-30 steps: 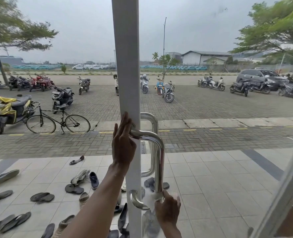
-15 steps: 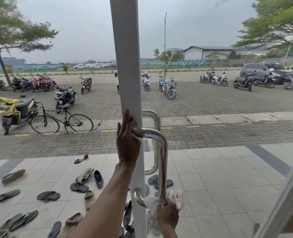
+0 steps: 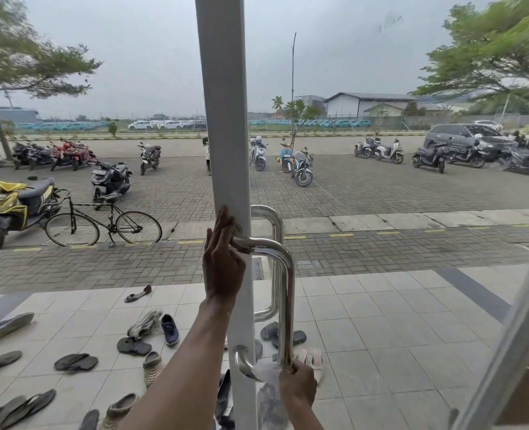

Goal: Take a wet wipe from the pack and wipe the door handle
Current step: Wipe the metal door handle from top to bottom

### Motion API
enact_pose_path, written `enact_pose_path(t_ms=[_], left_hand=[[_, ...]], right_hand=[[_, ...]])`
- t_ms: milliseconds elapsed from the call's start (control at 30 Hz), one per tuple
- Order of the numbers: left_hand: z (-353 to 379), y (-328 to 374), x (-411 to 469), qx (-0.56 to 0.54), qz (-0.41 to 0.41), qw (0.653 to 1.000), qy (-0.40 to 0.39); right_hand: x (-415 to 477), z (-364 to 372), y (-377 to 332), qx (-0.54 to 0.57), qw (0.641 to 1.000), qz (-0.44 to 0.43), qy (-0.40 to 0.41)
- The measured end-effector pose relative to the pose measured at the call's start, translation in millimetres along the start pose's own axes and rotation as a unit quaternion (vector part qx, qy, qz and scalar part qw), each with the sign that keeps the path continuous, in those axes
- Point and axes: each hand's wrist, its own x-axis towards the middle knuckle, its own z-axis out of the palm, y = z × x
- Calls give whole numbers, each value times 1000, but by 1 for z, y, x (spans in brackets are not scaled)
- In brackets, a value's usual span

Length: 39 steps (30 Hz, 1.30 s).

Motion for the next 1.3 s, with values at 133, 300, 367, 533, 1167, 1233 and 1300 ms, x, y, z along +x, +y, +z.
enact_pose_path(t_ms=[133, 300, 367, 533, 1167, 1233, 1300], left_hand=[[4, 3, 0, -15, -12, 1000, 15], [2, 3, 0, -19, -15, 1000, 3], [0, 5, 1, -20, -23, 1000, -6], [-6, 16, 2, -16, -44, 999, -18], [-24, 24, 6, -9, -51, 996, -70], [-25, 24, 6, -10, -53, 996, -74], [-26, 23, 7, -4, -52, 996, -77]], right_hand=[[6, -16, -10, -45, 997, -67, -15], [11, -27, -28, -89, 985, -145, -11], [15, -28, -36, -77, 984, -161, 5], [-3, -52, -77, -34, 972, -233, 14], [-22, -90, -190, -51, 861, -488, 137], [-27, -92, -200, -95, 835, -521, 147], [-29, -92, -210, -148, 810, -547, 152]])
